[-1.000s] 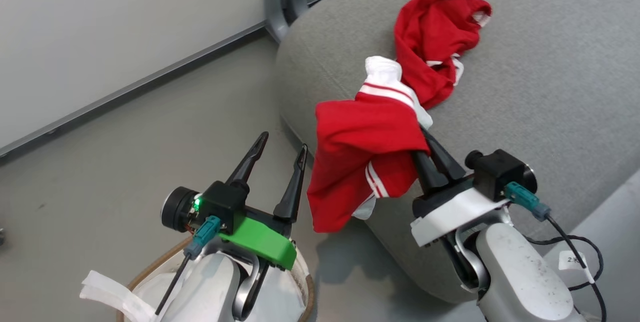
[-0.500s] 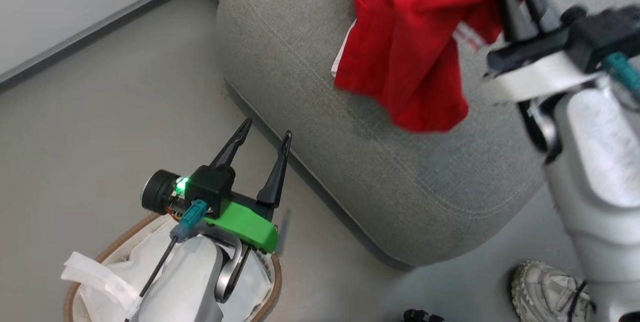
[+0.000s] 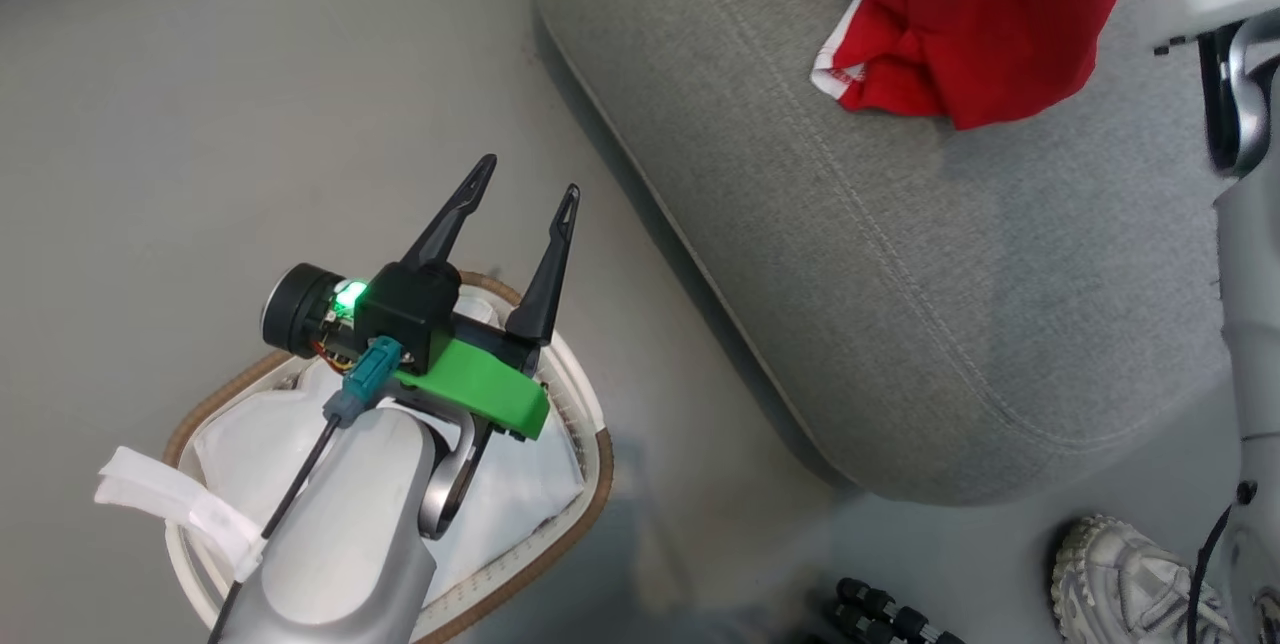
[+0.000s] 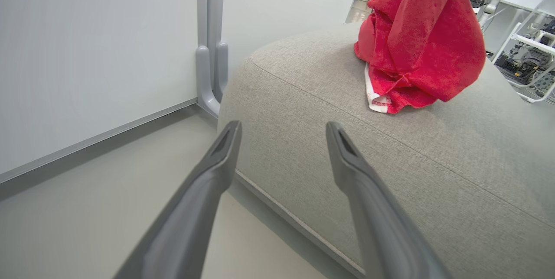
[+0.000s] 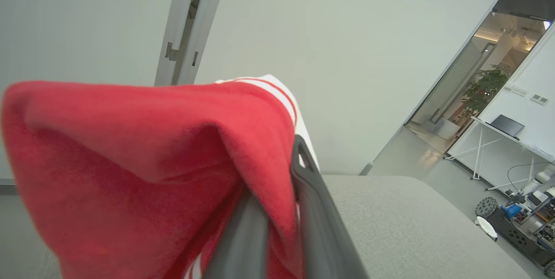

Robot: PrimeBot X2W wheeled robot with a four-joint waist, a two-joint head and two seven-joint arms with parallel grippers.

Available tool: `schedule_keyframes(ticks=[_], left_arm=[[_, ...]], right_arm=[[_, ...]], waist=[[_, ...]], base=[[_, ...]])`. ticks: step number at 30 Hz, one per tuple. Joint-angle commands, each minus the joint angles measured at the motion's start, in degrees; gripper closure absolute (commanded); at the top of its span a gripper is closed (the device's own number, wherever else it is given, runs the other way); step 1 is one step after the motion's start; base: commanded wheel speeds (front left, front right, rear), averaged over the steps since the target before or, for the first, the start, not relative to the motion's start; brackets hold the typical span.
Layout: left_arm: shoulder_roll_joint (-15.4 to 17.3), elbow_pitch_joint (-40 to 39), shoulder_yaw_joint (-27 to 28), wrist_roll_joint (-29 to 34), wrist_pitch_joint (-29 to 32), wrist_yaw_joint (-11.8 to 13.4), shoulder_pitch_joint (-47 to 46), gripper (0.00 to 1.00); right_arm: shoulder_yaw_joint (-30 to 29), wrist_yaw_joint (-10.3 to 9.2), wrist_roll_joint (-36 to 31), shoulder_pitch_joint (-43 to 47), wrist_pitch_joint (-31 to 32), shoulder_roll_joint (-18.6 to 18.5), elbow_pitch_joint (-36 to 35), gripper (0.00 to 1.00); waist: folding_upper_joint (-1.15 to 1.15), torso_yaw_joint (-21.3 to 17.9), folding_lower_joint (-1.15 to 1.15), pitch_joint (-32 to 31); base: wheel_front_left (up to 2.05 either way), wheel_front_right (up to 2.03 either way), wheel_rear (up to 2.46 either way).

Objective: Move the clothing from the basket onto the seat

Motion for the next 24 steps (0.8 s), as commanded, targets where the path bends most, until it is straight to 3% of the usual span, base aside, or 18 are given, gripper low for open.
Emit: schedule_keyframes(ticks=[1, 2, 7, 14, 24], left_arm=[[0.2, 0.0, 0.7, 0.5, 0.0, -0.1, -1.1, 0.0], [0.0, 0.1, 0.9, 0.5, 0.0, -0.1, -1.0, 0.0], [-0.2, 0.6, 2.1, 0.4, 0.0, -0.1, 0.0, 0.0], [-1.0, 1.8, 4.6, -0.1, 0.0, -0.1, 2.9, 0.0], [-2.7, 2.6, 10.2, 0.2, 0.0, -0.1, 8.2, 0.0]], right_arm=[[-1.0, -0.08, -0.5, 2.3, -0.1, 0.9, 1.8, 0.53], [-1.4, -0.08, -1.1, 3.0, -0.1, 1.1, 2.8, 0.0], [-4.1, -0.08, -2.1, 8.2, -0.1, 2.9, 5.8, 0.0], [-4.3, -0.08, -0.6, 16.2, -0.1, 4.1, 3.7, 0.0], [3.0, -0.08, 3.1, 26.3, -0.1, 6.0, -1.9, 0.0]], waist=[[0.0, 4.2, -0.01, 3.7], [0.0, 4.4, -0.01, 3.7], [0.0, 5.5, -0.01, 2.5], [0.0, 6.6, -0.01, -1.5], [0.0, 10.2, -0.01, -8.4]], base=[[0.0, 0.0, 0.0], [0.0, 0.0, 0.0], [0.0, 0.0, 0.0], [0.0, 0.0, 0.0], [0.0, 0.0, 0.0]])
